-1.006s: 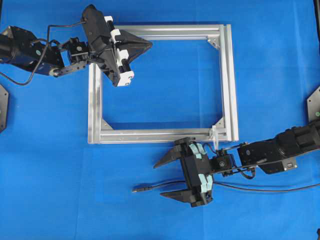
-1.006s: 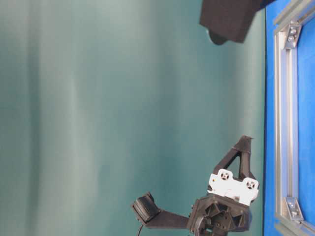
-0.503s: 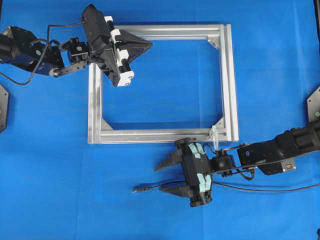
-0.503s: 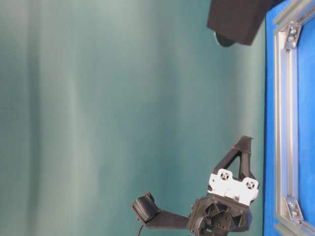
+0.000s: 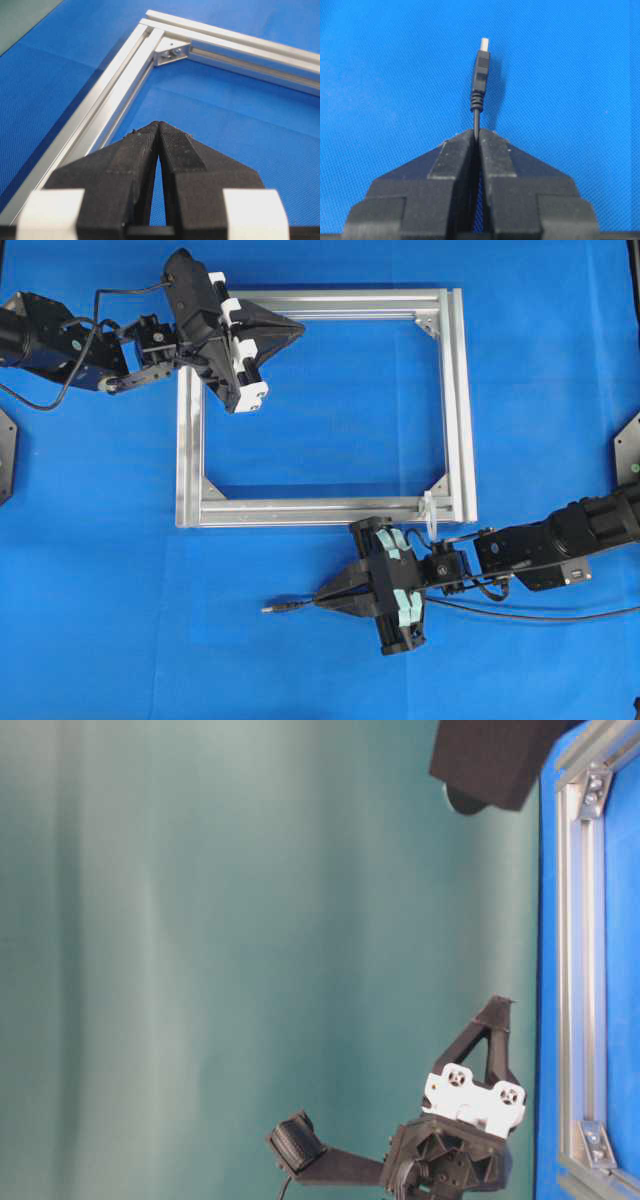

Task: Insert the wire through the string loop located on the right side.
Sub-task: 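Close the right gripper on the cable just behind the USB plug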

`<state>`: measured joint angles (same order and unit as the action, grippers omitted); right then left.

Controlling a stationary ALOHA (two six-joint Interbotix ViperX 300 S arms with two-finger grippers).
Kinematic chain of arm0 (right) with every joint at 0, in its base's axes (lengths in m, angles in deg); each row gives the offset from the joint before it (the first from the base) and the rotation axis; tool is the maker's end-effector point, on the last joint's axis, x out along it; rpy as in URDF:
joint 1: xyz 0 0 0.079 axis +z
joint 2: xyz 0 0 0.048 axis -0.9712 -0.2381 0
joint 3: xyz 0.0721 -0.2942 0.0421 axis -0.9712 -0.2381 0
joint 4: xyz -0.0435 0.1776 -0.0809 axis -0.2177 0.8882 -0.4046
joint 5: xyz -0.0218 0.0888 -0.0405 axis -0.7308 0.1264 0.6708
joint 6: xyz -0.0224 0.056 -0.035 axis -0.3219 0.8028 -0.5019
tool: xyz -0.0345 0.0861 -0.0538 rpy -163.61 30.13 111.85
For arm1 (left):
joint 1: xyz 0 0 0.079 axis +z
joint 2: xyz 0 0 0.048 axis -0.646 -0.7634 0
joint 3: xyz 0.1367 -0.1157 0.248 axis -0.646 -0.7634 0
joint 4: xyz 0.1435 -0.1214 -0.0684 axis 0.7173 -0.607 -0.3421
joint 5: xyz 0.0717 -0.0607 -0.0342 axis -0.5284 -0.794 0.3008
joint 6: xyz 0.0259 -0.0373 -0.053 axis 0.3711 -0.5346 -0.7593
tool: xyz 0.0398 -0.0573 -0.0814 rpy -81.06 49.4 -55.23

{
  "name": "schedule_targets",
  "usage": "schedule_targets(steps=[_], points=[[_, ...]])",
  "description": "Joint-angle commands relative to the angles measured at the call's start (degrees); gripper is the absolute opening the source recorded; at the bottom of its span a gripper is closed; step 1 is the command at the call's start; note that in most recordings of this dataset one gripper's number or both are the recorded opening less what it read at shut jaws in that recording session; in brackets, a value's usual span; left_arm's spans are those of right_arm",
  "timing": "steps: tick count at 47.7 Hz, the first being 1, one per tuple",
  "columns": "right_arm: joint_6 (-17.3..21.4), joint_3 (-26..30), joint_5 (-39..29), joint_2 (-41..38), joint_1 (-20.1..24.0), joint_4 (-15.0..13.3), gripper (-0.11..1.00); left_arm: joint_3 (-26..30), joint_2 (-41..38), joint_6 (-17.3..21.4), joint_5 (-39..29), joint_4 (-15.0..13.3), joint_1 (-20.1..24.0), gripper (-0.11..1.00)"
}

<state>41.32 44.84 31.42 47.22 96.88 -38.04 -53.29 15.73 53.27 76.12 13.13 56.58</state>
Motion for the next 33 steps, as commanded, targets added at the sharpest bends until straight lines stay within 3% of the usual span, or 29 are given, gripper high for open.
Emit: schedule_targets(steps=[1,11,33], points=[[0.1,1.1,0.3,1.1,0.3,-0.1,-0.03,0.5,1.9,-0.1,0.4,0.2,0.1,0.00],[0.0,0.6,-1.8,5.2,0.4,-0.1,-0.03,0.7,1.9,-0.1,0.4,0.2,0.1,0.00],[-0.9,0.4,-12.9,15.6,0.3,-0.1,-0.03,0.6,2.1,-0.3,0.3,0.3,0.0,0.00]])
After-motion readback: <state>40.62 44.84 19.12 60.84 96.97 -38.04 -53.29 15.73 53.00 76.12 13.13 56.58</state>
